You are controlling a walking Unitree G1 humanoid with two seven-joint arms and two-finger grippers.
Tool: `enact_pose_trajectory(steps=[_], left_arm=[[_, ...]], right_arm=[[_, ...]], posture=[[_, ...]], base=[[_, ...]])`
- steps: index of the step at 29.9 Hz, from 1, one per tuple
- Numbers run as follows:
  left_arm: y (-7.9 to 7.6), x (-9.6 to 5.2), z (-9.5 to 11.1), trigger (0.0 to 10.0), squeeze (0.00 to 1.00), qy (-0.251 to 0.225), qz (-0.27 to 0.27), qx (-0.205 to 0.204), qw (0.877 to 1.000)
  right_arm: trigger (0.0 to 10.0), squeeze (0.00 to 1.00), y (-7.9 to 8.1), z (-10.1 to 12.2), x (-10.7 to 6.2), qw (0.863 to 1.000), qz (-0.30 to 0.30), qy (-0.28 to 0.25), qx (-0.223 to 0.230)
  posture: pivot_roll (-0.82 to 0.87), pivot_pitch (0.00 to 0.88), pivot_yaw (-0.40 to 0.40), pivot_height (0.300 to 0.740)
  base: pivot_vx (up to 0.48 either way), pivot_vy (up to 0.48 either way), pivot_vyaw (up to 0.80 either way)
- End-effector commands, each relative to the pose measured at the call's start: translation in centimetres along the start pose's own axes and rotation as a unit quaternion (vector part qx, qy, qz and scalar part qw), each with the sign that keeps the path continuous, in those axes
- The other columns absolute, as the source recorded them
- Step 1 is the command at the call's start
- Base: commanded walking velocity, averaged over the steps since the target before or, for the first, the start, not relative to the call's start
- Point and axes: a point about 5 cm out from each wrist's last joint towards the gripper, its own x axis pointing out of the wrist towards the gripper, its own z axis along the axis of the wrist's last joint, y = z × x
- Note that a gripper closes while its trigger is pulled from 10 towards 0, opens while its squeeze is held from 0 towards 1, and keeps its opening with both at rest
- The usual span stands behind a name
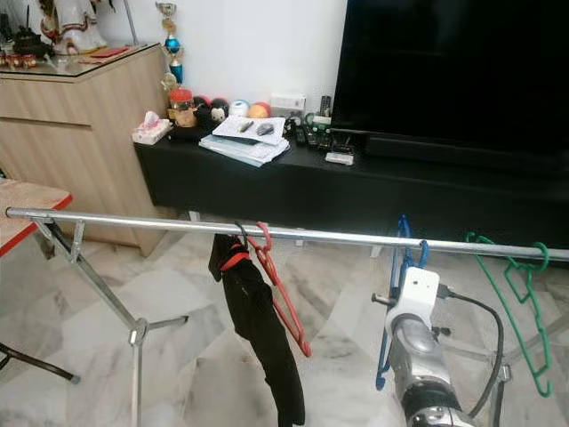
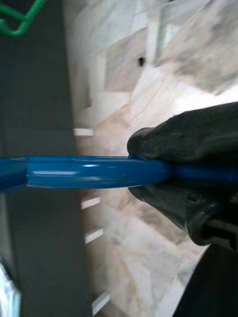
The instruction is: Hang hanger
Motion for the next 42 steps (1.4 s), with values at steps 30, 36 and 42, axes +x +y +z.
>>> enact_pose_trajectory(steps=[30,36,42], left_arm=[[0.3,-0.1,-0.3,10.0,0.0,0.002,0.002,0.003,1.0],[0.2,-0.1,-0.3,10.0,0.0,0.003,0.001,0.003,1.0],[0.3,-0.1,-0.3,10.0,0.0,0.002,0.001,0.003,1.0]], right_arm=[[10.0,0.0,-3.0,-6.4,-5.0,0.998,0.015,-0.057,-0.03],[10.0,0.0,-3.0,-6.7,-5.1,0.998,0.014,-0.052,-0.03],[10.0,0.0,-3.0,-6.6,-5.1,0.998,0.013,-0.052,-0.032]], posture=[[0.08,0.0,-0.009,0.74],[0.08,0.0,-0.011,0.74],[0.08,0.0,-0.01,0.74]], base=[[0.0,0.0,0.0],[0.0,0.0,0.0],[0.209,0.0,0.0]])
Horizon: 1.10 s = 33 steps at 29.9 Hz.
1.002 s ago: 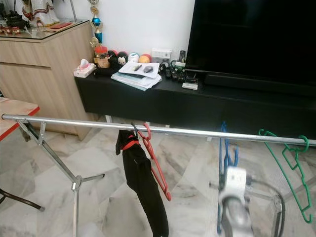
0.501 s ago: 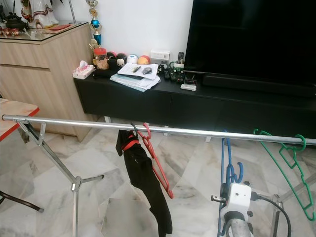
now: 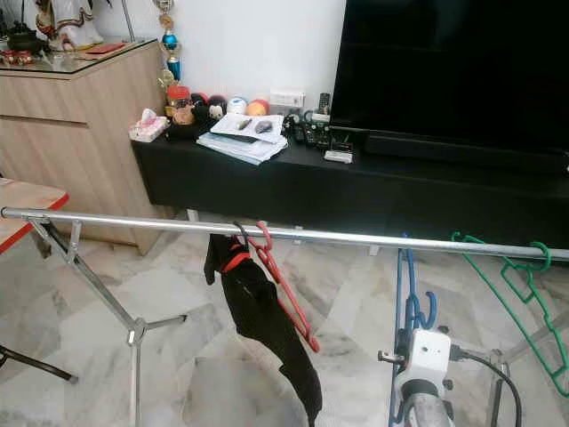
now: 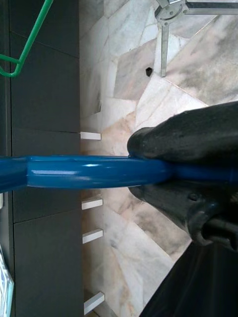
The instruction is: Hang hanger
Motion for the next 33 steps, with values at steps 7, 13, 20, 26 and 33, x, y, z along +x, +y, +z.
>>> enact_pose_trajectory(steps=[7,13,20,26,33], left_arm=[[0.3,-0.1,-0.2,10.0,0.0,0.0,0.001,0.003,1.0],[0.3,-0.1,-0.1,10.0,0.0,-0.001,0.001,0.004,1.0],[0.2,-0.1,-0.1,10.0,0.0,-0.004,-0.002,0.003,1.0],[0.2,-0.1,-0.1,10.0,0.0,-0.002,-0.003,0.003,1.0],[0.2,0.0,-0.1,10.0,0.0,-0.002,-0.005,0.005,1.0]], right_arm=[[10.0,0.0,0.0,0.5,0.1,1.0,-0.003,-0.01,0.001],[10.0,0.0,0.0,0.3,0.1,1.0,-0.003,-0.008,0.001],[10.0,0.0,-0.1,0.3,0.0,1.0,-0.004,-0.009,0.0],[10.0,0.0,-0.1,0.5,0.0,1.0,-0.004,-0.014,-0.002],[10.0,0.0,0.1,1.7,0.7,1.0,-0.002,-0.03,-0.002]], posture=[[0.08,0.0,-0.01,0.74],[0.08,0.0,-0.011,0.74],[0.08,0.0,-0.011,0.74],[0.08,0.0,-0.011,0.74],[0.08,0.0,-0.012,0.74]], base=[[0.267,0.0,0.0],[0.267,0.0,0.0],[0.0,0.0,0.0],[0.0,0.0,0.0],[0.0,0.0,0.0]])
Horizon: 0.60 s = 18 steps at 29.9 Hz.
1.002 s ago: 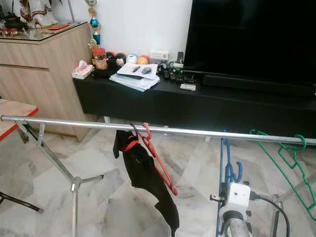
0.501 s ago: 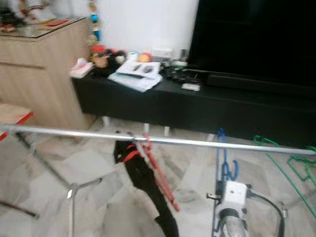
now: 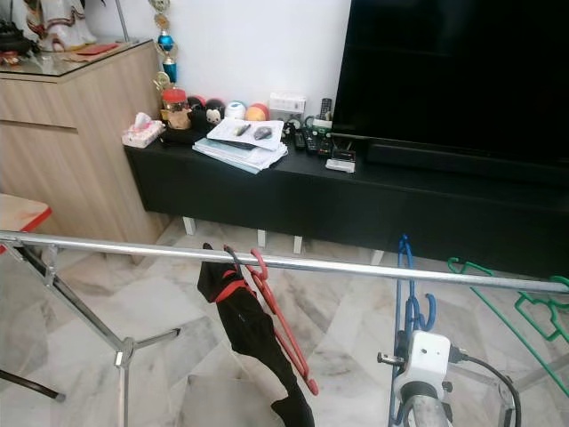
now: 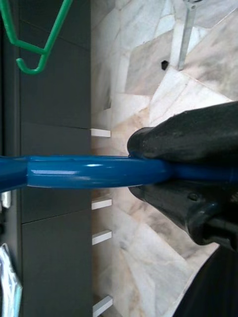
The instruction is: Hang hanger
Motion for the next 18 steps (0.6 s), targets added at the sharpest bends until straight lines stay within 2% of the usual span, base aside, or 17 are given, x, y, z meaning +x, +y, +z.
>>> enact_pose_trajectory(steps=[1,4,7,10,18], left_arm=[[0.0,0.0,-0.2,10.0,0.0,0.006,0.0,0.003,1.0],[0.0,0.0,-0.1,10.0,0.0,0.007,-0.001,0.004,1.0],[0.0,0.0,-0.1,10.0,0.0,0.008,-0.002,0.004,1.0],[0.0,0.0,-0.1,10.0,0.0,0.008,-0.002,0.003,1.0],[0.0,0.0,-0.1,10.0,0.0,0.009,-0.002,0.0,1.0]], right_arm=[[10.0,0.0,0.0,1.7,0.8,1.0,0.0,-0.024,-0.004],[10.0,0.0,0.4,2.9,2.0,1.0,0.001,-0.015,-0.019],[10.0,0.0,0.5,3.4,2.5,1.0,0.001,-0.008,-0.023],[10.0,0.0,0.8,3.7,3.4,0.999,-0.007,0.02,-0.032],[10.0,0.0,1.1,3.4,3.9,0.997,-0.01,0.073,-0.026]], posture=[[0.08,0.0,-0.012,0.74],[0.08,0.0,-0.012,0.74],[0.08,0.0,-0.012,0.74],[0.09,0.0,-0.014,0.74],[0.1,0.0,-0.015,0.74]], base=[[0.0,0.0,0.0],[0.0,0.0,0.0],[0.0,0.0,0.0],[0.0,0.0,0.0],[0.0,0.0,0.0]])
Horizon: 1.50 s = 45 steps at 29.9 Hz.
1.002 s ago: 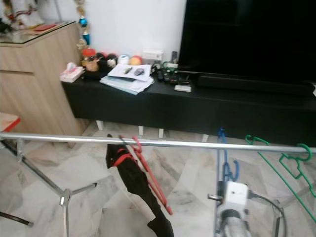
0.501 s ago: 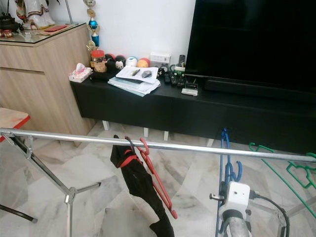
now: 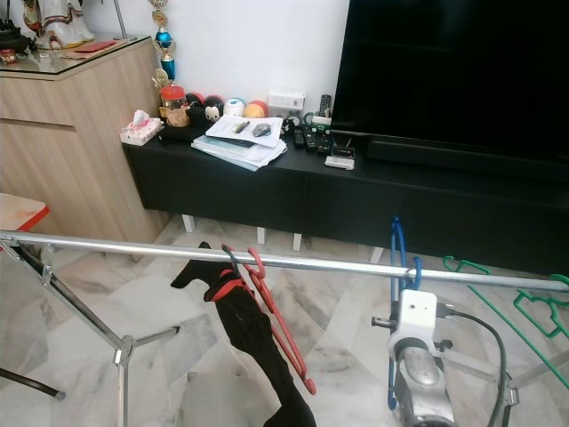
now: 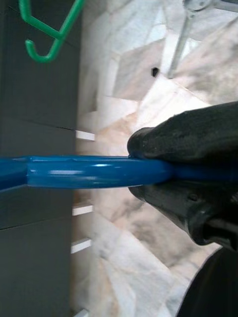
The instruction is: Hang hanger
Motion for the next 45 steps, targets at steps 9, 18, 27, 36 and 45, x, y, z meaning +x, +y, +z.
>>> enact_pose_trajectory(steps=[9,18,27,36,45], left_arm=[[0.0,-0.1,-0.4,10.0,0.0,0.013,-0.001,0.002,1.0],[0.0,-0.1,-0.5,10.0,0.0,0.014,-0.003,0.004,1.0],[0.0,-0.1,-0.5,10.0,0.0,0.014,-0.002,0.005,1.0],[0.0,-0.1,-0.5,10.0,0.0,0.014,-0.004,0.005,1.0],[0.0,-0.1,-0.5,10.0,0.0,0.014,-0.005,0.005,1.0]], right_arm=[[10.0,0.0,-0.3,-0.2,0.2,0.999,0.004,0.031,0.012],[10.0,0.8,-0.1,-0.5,0.1,1.0,0.008,0.023,0.014],[10.0,0.76,-0.3,-0.2,-0.4,1.0,0.006,-0.011,0.019],[10.0,0.62,-0.5,-0.2,-1.7,0.998,0.013,-0.057,0.025],[10.0,0.0,-0.6,0.4,-3.5,0.992,0.036,-0.117,0.02]], posture=[[0.09,0.0,-0.012,0.74],[0.09,0.0,-0.012,0.74],[0.09,0.0,-0.014,0.74],[0.08,0.0,-0.016,0.74],[0.08,0.0,-0.018,0.74]], base=[[0.0,0.0,0.0],[0.0,0.0,0.0],[0.0,0.0,0.0],[0.0,0.0,0.0],[0.0,0.0,0.0]])
